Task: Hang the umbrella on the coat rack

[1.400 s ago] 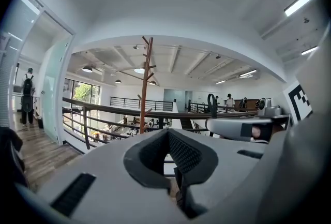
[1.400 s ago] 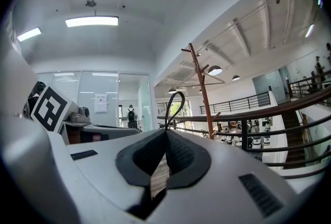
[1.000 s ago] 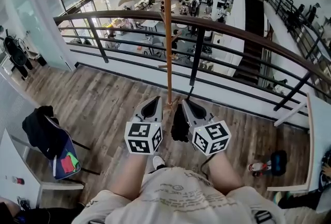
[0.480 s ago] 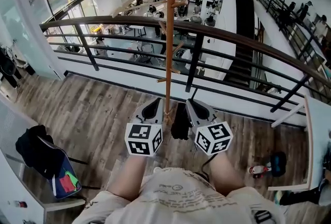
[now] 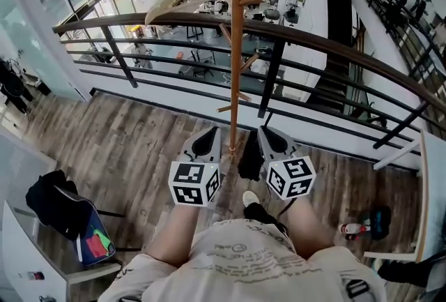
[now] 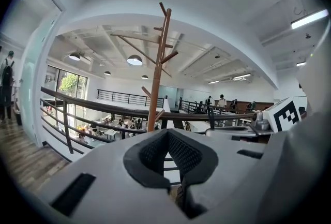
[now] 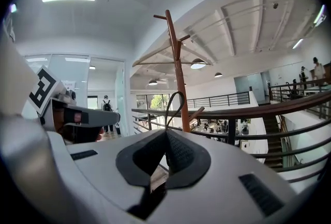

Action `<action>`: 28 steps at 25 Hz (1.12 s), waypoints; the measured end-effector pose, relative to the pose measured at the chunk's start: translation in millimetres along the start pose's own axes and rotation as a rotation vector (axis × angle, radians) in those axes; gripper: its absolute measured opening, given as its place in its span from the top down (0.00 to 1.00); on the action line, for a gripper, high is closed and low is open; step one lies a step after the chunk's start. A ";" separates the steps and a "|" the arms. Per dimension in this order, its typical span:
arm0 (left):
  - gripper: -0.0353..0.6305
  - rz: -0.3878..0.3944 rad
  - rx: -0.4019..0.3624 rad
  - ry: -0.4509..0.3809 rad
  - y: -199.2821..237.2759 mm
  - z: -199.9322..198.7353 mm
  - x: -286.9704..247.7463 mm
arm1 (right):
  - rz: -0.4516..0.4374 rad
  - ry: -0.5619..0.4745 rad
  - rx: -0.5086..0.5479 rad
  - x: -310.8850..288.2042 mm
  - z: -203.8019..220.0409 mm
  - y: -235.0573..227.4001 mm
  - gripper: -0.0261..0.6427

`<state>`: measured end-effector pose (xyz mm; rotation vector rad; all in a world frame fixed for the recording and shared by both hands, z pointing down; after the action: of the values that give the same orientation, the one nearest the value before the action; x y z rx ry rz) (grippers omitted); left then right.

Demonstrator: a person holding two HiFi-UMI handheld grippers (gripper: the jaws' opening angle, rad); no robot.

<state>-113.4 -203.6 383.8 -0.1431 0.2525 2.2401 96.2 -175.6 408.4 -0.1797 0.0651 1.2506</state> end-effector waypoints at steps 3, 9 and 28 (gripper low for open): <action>0.95 -0.012 -0.007 0.009 5.9 -2.3 -15.9 | -0.005 0.037 0.006 -21.6 10.1 -14.4 0.96; 0.95 -0.043 -0.017 0.036 8.7 -4.3 -46.0 | -0.021 0.114 0.029 -67.7 28.5 -45.3 0.96; 0.95 -0.161 -0.019 0.083 27.6 -6.9 -96.8 | -0.101 0.320 0.030 -163.6 78.4 -93.8 0.96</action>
<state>-73.9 -295.2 399.0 -0.2578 0.2555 2.0800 129.7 -344.0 519.0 -0.3524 0.3467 1.1108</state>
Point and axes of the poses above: the fingertips, and each gripper's own axes: x backward along the fingers, y to its left, z out of its underside, the point moved 10 cm from there along x, backward along the fingers, and after that the axes turned 1 degree about z, right-handed, at the moved point
